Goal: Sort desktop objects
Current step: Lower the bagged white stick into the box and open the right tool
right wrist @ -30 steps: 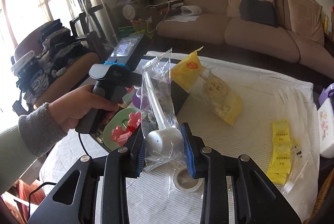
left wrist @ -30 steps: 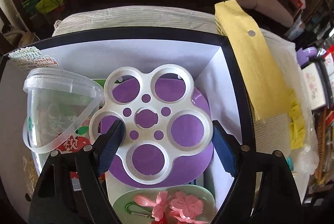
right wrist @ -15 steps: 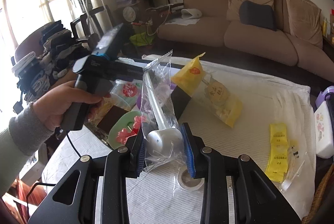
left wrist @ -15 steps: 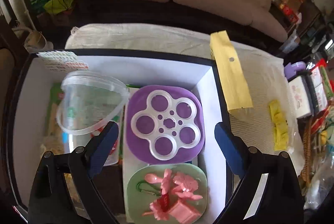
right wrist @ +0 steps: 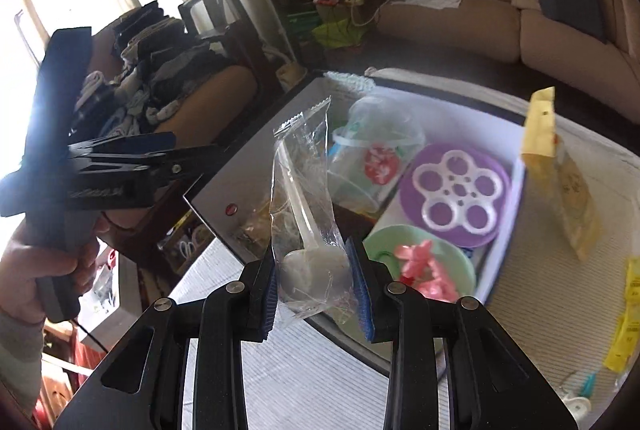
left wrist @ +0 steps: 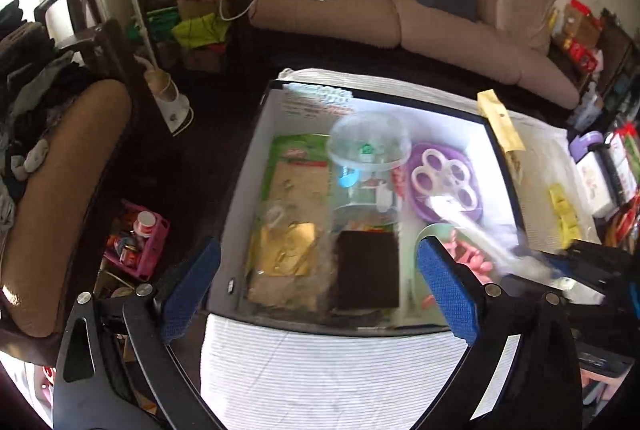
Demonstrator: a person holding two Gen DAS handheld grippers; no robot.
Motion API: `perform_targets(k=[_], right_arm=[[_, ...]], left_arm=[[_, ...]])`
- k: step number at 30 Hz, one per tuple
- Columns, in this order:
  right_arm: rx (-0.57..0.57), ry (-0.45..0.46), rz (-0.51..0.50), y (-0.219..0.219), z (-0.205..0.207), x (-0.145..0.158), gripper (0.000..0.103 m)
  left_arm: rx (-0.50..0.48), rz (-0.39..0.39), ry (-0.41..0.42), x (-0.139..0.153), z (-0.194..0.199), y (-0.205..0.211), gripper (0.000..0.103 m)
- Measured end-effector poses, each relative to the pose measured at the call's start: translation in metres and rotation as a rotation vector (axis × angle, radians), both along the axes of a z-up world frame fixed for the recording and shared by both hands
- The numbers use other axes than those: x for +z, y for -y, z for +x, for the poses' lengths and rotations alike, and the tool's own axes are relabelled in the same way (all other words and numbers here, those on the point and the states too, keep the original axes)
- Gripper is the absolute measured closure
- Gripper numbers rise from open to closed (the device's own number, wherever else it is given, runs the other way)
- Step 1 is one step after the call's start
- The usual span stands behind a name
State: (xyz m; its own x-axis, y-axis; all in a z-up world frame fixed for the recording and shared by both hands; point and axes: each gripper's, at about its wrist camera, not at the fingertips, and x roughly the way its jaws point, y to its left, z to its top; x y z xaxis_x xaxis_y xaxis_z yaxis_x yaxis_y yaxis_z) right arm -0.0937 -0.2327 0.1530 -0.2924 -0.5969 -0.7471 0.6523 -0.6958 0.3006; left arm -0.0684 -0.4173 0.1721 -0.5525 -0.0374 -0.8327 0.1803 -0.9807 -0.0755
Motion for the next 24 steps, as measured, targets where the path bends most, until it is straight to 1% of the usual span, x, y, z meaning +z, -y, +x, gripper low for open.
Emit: perform_targets(k=[3, 4, 9, 13, 15, 17, 18, 19, 20, 21, 23, 24], right_arm=[[-0.001, 0.030, 0.048, 0.037, -0.006, -0.017, 0.071], [-0.011, 0.042, 0.050, 0.047, -0.009, -0.021, 0.071], [-0.104, 0.128, -0.007, 0.087, -0.040, -0.031, 0.071], [-0.153, 0.136, 0.013, 0.123, -0.071, -0.030, 0.071], [-0.184, 0.141, 0.011, 0.136, -0.086, -0.035, 0.070], [-0.226, 0.153, -0.002, 0.144, -0.100, -0.042, 0.068], [-0.241, 0.169, -0.011, 0.148, -0.106, -0.047, 0.065], [-0.251, 0.187, -0.015, 0.151, -0.111, -0.051, 0.054], [-0.257, 0.195, -0.017, 0.153, -0.115, -0.055, 0.053], [-0.254, 0.190, -0.016, 0.155, -0.117, -0.055, 0.052], [-0.244, 0.143, 0.045, 0.163, -0.118, -0.053, 0.050], [-0.225, 0.105, 0.084, 0.167, -0.115, -0.048, 0.050]], left_arm=[[0.029, 0.014, -0.020, -0.002, 0.012, 0.015, 0.004], [0.040, 0.020, -0.027, -0.002, 0.015, 0.020, 0.004], [0.087, 0.026, -0.063, -0.003, 0.027, 0.043, 0.004], [0.097, 0.021, -0.081, -0.006, 0.034, 0.055, 0.004], [0.097, 0.021, -0.084, -0.010, 0.035, 0.059, 0.004], [0.097, 0.026, -0.083, -0.015, 0.034, 0.062, 0.004], [0.097, 0.026, -0.079, -0.018, 0.034, 0.063, 0.004], [0.094, 0.028, -0.074, -0.020, 0.033, 0.064, 0.004], [0.091, 0.031, -0.070, -0.023, 0.031, 0.065, 0.004], [0.089, 0.031, -0.067, -0.026, 0.031, 0.065, 0.004], [0.088, 0.027, -0.065, -0.029, 0.031, 0.066, 0.004], [0.090, 0.026, -0.065, -0.031, 0.031, 0.066, 0.004]])
